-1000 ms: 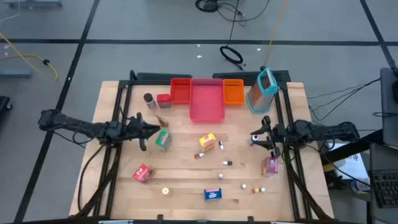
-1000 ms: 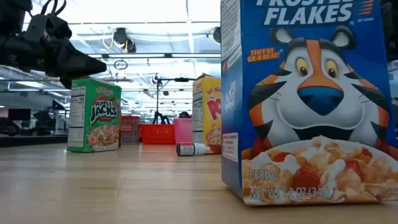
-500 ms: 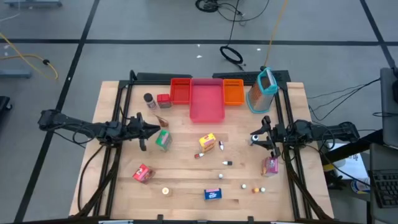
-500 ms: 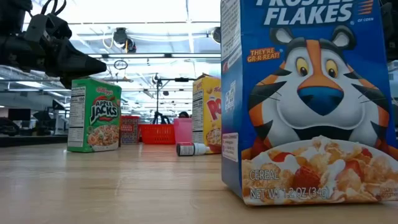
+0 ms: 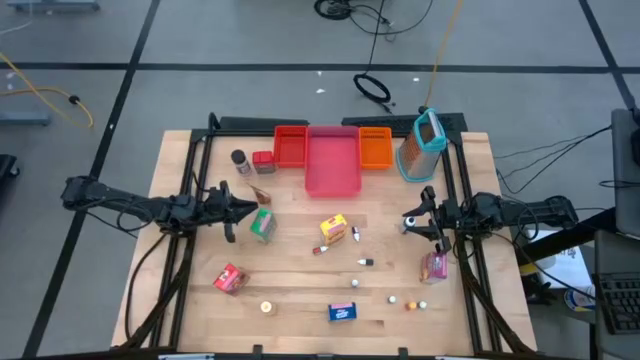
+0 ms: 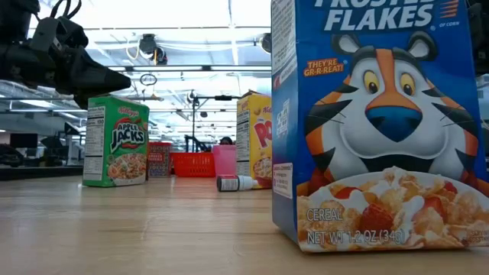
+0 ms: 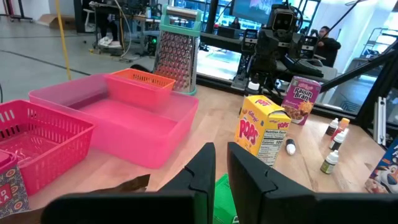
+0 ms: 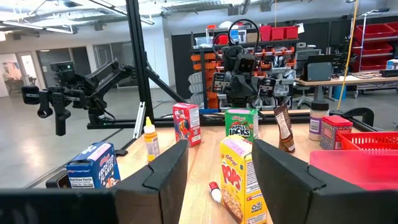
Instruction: Pick & Place Kitchen Items
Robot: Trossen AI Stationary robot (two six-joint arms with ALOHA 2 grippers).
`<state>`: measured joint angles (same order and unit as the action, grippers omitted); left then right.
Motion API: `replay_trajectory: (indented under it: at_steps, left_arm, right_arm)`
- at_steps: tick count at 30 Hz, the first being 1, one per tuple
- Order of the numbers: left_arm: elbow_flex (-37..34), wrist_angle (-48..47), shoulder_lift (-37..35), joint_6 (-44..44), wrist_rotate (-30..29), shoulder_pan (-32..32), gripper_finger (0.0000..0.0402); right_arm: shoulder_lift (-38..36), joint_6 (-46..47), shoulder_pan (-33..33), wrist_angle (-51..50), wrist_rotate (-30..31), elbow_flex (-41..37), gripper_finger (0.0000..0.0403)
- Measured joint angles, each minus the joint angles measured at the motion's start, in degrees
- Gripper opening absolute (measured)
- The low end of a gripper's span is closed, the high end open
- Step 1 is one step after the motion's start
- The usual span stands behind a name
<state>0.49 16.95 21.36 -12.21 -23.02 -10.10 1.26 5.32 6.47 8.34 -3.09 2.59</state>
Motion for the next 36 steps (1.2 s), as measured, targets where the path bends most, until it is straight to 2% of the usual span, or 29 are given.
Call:
replay_trajectory:
  at_steps: [21,33,36]
  left_arm:
    - [0.00,0.02,0.00,0.00,0.02,0.01,0.0040]
    - [0.01,0.02,-0.01,0.00,0.01,0.00,0.0040]
    - [0.01,0.01,-0.01,0.00,0.00,0.00,0.0040]
  right_arm:
    - [-0.02,0.00,-0.01,0.93,0.02,0.02,0.0171]
    - [0.00,0.10,-0.01,7.02,-0.15,0.00,0.0171]
    - [0.00,2.72,-0.01,7.72,-0.15,0.00,0.0171]
